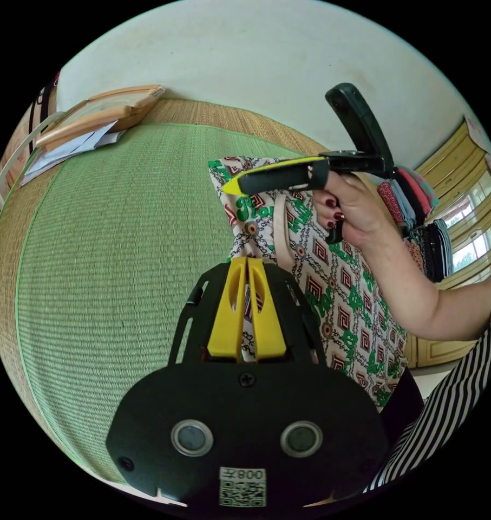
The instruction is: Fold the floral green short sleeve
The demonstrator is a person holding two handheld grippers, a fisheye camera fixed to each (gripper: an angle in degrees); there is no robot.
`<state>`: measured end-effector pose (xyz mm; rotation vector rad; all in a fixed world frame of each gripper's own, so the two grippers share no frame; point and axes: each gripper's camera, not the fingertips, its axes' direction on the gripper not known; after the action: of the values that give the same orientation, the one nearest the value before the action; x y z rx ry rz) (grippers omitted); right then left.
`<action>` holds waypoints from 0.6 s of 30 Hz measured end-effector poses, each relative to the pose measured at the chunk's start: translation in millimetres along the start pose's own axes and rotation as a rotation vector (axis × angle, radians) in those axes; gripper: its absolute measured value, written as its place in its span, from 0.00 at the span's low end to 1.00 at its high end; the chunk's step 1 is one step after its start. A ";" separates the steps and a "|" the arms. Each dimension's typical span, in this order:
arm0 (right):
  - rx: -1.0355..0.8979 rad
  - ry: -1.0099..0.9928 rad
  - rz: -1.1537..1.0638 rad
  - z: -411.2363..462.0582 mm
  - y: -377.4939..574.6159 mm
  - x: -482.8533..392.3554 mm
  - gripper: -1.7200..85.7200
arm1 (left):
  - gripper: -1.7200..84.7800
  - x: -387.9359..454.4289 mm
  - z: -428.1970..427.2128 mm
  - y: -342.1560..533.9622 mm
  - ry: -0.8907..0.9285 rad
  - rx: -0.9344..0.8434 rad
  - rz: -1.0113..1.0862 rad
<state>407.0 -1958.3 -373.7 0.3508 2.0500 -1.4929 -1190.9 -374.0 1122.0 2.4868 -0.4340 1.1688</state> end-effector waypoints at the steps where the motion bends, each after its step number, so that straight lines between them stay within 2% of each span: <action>1: -0.022 0.012 -0.007 4.6 6.7 -6.4 0.02 | 0.02 -0.1 0.1 1.8 0.004 0.003 0.000; 6: -0.068 -0.009 0.003 15.1 20.6 -18.7 0.02 | 0.02 4.1 -0.4 9.5 0.000 0.007 0.008; 12: 0.024 0.103 0.026 -10.6 40.4 -36.1 0.02 | 0.02 6.6 6.4 20.5 -0.038 -0.033 0.050; 18: -0.002 0.197 0.062 -10.6 64.8 -43.3 0.02 | 0.02 5.5 11.0 35.8 -0.042 -0.027 0.063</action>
<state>472.3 -1921.1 -396.7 0.5761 2.1704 -1.4688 -1195.1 -411.4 1126.5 2.4956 -0.5392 1.1281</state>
